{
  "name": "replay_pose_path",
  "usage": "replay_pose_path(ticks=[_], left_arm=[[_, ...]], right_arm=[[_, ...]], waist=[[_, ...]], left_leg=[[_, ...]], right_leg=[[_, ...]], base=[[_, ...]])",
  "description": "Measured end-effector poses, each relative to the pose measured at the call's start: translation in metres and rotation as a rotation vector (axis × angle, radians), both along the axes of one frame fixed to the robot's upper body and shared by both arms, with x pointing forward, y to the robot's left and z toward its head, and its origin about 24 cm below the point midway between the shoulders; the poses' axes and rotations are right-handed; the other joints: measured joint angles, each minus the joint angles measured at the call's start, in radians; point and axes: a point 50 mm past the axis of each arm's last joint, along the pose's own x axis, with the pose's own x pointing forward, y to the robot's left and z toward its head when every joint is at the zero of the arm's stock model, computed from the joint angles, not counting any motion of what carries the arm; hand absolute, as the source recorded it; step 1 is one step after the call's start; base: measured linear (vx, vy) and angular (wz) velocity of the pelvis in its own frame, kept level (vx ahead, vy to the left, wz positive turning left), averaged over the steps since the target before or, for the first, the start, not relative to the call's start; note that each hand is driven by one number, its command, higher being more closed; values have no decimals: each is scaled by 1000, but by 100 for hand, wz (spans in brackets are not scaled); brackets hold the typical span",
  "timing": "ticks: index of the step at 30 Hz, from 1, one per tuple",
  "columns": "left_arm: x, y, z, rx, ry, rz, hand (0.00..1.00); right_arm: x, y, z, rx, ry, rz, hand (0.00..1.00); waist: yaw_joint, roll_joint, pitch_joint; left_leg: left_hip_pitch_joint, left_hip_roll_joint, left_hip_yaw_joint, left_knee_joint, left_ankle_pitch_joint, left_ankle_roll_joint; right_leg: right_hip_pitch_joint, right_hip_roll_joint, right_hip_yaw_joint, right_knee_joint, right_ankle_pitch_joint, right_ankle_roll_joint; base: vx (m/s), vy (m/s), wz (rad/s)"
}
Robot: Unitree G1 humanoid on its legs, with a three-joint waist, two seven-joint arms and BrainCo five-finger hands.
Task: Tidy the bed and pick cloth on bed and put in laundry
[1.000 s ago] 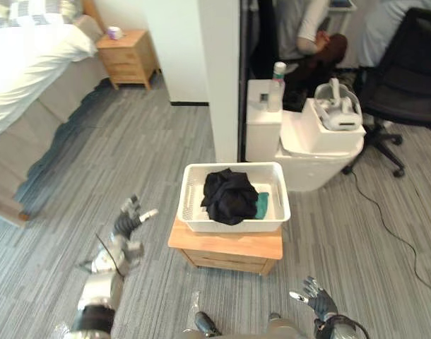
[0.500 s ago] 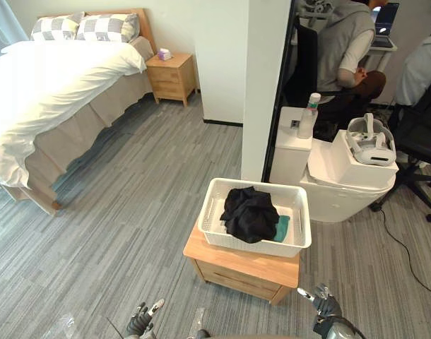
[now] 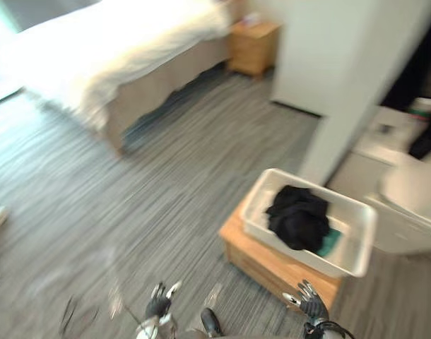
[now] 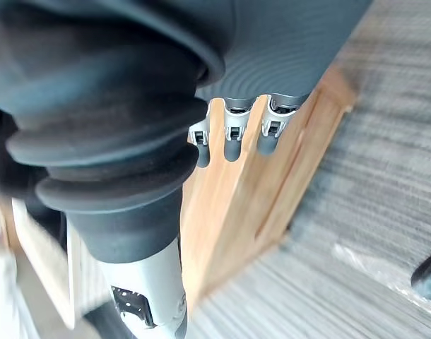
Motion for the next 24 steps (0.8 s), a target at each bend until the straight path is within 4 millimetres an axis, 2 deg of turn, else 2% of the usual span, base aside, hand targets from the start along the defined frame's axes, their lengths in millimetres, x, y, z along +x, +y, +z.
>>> replay_pose_path(ticks=[1,2,3,4,5,6,7,8,9,10,11,14,16,17,19,21,22,24], left_arm=[[-3,5,-2,24,29,-22,0],[-4,4,-3,26,37,-33,0],[-1,0,-3,25,34,-53,0],[-2,1,-3,41,38,-75,0],[-1,1,-4,55,43,-129,0],[0,0,-5,60,47,-170,0],[-1,-1,-6,59,53,-189,0],[3,-3,-7,56,47,-240,0],[4,-4,-6,56,40,-264,0],[4,-5,-6,56,36,-289,0],[0,-5,-7,61,47,-305,0],[-12,-4,-13,76,97,-325,0],[-12,-10,-14,62,89,-331,0],[-12,-12,-14,57,85,-332,0],[-10,-15,-14,31,70,-351,0],[-6,-18,-12,22,50,-360,0],[-2,-19,-11,13,32,-370,0],[1,-21,-9,5,9,-383,0]], right_arm=[[9,0,6,1,-43,10,0],[11,-6,10,-12,-60,8,0],[12,-10,12,-16,-78,-3,0],[9,-12,11,-11,-71,-13,0],[3,-9,9,2,-56,-21,0],[1,-7,9,18,-57,-31,0],[-2,-6,8,25,-50,-39,0],[-6,-6,6,44,-39,-81,0],[-6,-5,6,53,-39,-108,0],[-6,-4,6,67,-39,-135,0],[-3,-1,6,80,-45,-145,0],[6,5,5,108,-50,-163,0],[11,3,3,112,-44,-187,0],[11,2,3,114,-41,-193,0],[4,0,-1,126,-19,-224,0],[-2,-3,-2,126,-7,-248,0],[-9,-5,-5,121,12,-262,0],[-11,-5,-5,119,17,-269,0]], waist=[[4,-15,0],[3,2,8],[-5,9,18],[-16,26,28],[-43,41,37],[-56,48,41],[-61,50,45],[-69,52,46],[-71,48,44],[-70,39,39],[-61,25,39],[-58,9,21],[-55,41,16],[-56,45,14],[-61,47,12],[-64,52,8],[-65,53,8],[-71,52,3]], left_leg=[[12,-43,-82,-30,-7,-9],[17,-55,-127,-40,-6,-10],[29,-61,-197,-44,-3,-12],[46,-69,-278,-59,10,-23],[70,-75,-360,-78,26,-18],[87,-81,-425,-81,38,-8],[100,-89,-465,-78,43,-10],[117,-102,-559,-84,46,-13],[125,-112,-605,-92,44,-16],[141,-125,-635,-111,44,-19],[168,-135,-666,-126,51,-22],[179,-139,-693,-117,53,-22],[170,-103,-696,-116,50,-65],[167,-93,-694,-116,48,-70],[173,-69,-680,-115,41,-139],[190,-52,-673,-115,31,-161],[196,-44,-672,-115,30,-163],[195,-32,-671,-117,28,-166]], right_leg=[[-22,-65,20,173,21,-32],[-56,-92,61,286,18,-82],[-128,-87,166,417,-28,-143],[-223,-29,315,480,-78,-130],[-299,55,463,461,-120,-97],[-334,92,550,417,-138,-85],[-354,110,590,376,-145,-75],[-391,149,705,231,-145,-60],[-410,156,769,146,-131,-44],[-422,154,813,76,-90,-37],[-422,147,827,12,-10,-38],[-412,160,809,-87,110,-70],[-370,197,798,-210,169,-91],[-360,208,798,-238,180,-98],[-330,231,799,-299,209,-118],[-305,246,798,-323,211,-122],[-293,255,798,-335,212,-122],[-286,266,796,-354,217,-129]], base=[[149,110,187],[130,79,185],[147,61,191],[192,42,251],[185,14,252],[173,-8,218],[262,-1,215],[278,-11,196],[263,-10,200],[143,-28,140],[218,-94,105],[195,-112,40],[161,-93,-2],[153,-97,-22],[112,-105,-22],[101,-121,-12],[69,-110,-9],[30,-97,-3]])
